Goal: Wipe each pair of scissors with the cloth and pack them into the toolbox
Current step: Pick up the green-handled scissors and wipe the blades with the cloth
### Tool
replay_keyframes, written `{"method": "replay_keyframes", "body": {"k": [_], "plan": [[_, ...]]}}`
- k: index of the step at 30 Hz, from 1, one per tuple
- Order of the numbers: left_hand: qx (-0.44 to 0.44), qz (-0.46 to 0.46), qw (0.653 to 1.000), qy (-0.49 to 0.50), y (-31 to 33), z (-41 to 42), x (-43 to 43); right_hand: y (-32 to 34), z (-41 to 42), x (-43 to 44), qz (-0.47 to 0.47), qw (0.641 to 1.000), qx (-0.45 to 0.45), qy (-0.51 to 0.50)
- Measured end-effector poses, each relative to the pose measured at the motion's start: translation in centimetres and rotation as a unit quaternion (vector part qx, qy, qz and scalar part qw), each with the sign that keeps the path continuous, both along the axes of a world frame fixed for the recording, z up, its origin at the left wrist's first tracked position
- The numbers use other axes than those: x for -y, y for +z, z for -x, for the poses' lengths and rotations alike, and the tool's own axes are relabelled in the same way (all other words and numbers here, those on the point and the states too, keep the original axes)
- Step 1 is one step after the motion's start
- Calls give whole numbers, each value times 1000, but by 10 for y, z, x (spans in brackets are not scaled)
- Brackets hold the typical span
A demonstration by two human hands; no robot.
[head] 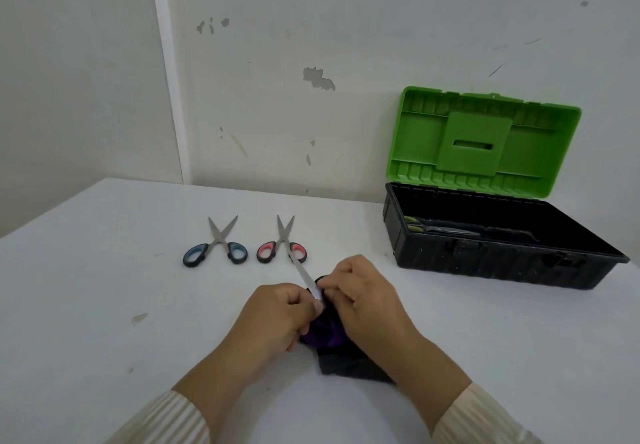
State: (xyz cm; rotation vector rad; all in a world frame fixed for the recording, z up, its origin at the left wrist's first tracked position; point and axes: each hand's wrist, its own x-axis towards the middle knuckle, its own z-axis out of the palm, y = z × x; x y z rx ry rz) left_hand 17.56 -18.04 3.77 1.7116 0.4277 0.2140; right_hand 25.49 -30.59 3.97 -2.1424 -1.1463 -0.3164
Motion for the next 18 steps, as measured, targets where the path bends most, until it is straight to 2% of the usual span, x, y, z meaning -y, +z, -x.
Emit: {"method": "replay_keyframes", "body": {"k": [3,5,7,11,15,18], "plan": [[7,4,1000,-5,0,0,1,1,-8,2,-27,998,-14,-52],[7,4,1000,-6,1,0,0,-2,2,1,6,1000,-16,4],[8,-7,1000,-9,2,1,-1,-3,9,-2,13,999,20,32],[1,-35,999,-22,2,2,0,5,-21,7,-67,993,-30,-94],[-7,3,1000,-16,2,2,-1,4,-35,26,-135,964,-63,-220],[-10,22,1000,8,3,1,-6,7,-32,31,-139,970,-90,-177]]}}
